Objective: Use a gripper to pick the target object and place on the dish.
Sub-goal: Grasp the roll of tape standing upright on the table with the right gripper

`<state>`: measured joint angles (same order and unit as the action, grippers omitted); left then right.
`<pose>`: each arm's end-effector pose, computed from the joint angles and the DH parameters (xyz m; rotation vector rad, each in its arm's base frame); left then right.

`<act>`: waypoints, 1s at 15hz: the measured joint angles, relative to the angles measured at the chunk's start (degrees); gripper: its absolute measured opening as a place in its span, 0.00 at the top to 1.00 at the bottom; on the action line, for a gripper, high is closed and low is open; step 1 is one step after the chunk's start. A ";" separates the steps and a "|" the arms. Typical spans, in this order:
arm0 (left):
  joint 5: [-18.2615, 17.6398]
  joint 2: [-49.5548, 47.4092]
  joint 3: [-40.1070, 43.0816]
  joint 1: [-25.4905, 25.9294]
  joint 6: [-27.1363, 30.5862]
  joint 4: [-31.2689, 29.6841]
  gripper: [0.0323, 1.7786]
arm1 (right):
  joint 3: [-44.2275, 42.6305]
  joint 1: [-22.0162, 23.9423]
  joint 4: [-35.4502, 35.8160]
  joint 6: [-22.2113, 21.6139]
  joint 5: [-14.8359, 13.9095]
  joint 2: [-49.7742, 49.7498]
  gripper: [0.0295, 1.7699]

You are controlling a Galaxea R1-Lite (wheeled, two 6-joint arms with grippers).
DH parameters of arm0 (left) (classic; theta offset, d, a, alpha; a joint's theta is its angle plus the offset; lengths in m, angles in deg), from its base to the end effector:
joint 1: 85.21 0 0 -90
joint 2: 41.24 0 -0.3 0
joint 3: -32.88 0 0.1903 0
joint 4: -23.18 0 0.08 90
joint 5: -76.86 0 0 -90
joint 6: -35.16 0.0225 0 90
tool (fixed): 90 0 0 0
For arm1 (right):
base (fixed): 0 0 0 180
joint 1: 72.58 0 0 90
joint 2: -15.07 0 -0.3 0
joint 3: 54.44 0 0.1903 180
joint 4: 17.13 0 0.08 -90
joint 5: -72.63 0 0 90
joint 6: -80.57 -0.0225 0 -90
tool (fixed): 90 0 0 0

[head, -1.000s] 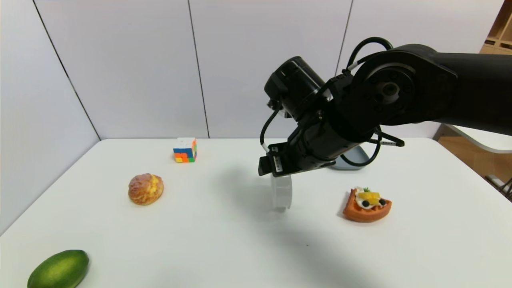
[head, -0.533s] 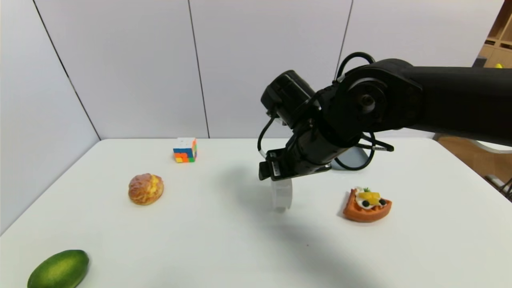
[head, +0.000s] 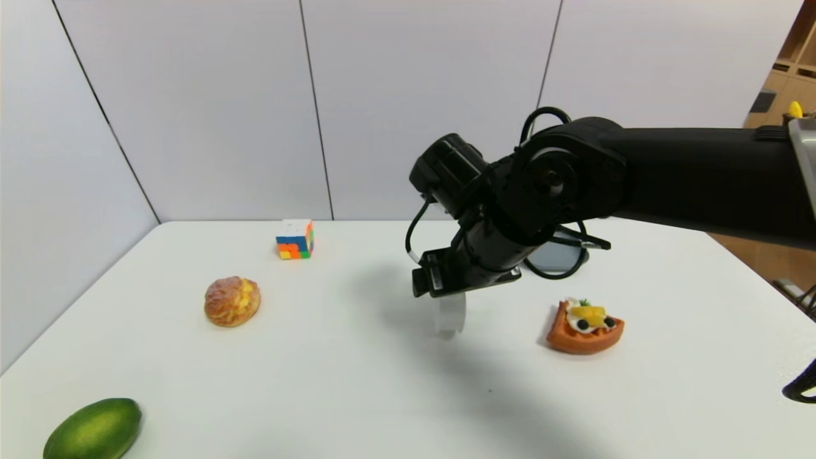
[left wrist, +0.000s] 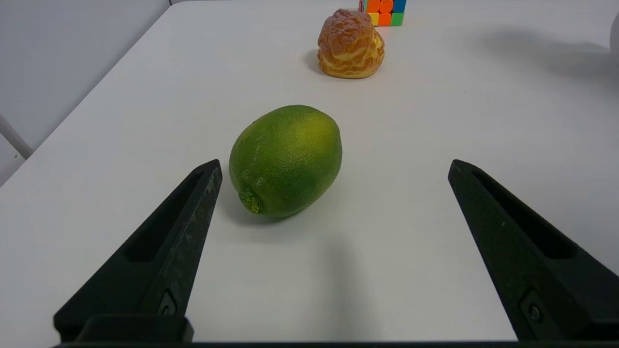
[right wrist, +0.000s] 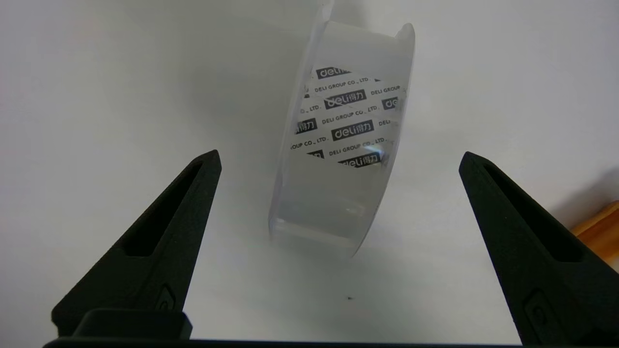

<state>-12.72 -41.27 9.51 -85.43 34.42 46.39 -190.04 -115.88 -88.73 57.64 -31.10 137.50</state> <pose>-0.0229 0.0003 0.0758 -0.0129 -0.0033 0.0035 0.2944 0.2701 0.2098 -0.1266 0.9705 0.2779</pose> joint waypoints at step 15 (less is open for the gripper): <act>0.00 0.00 0.00 0.00 0.00 0.00 0.05 | -0.02 0.41 1.13 1.05 -0.44 2.02 0.03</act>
<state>-12.72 -41.27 9.51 -85.43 34.42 46.39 -190.07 -115.46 -87.60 58.69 -31.54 139.52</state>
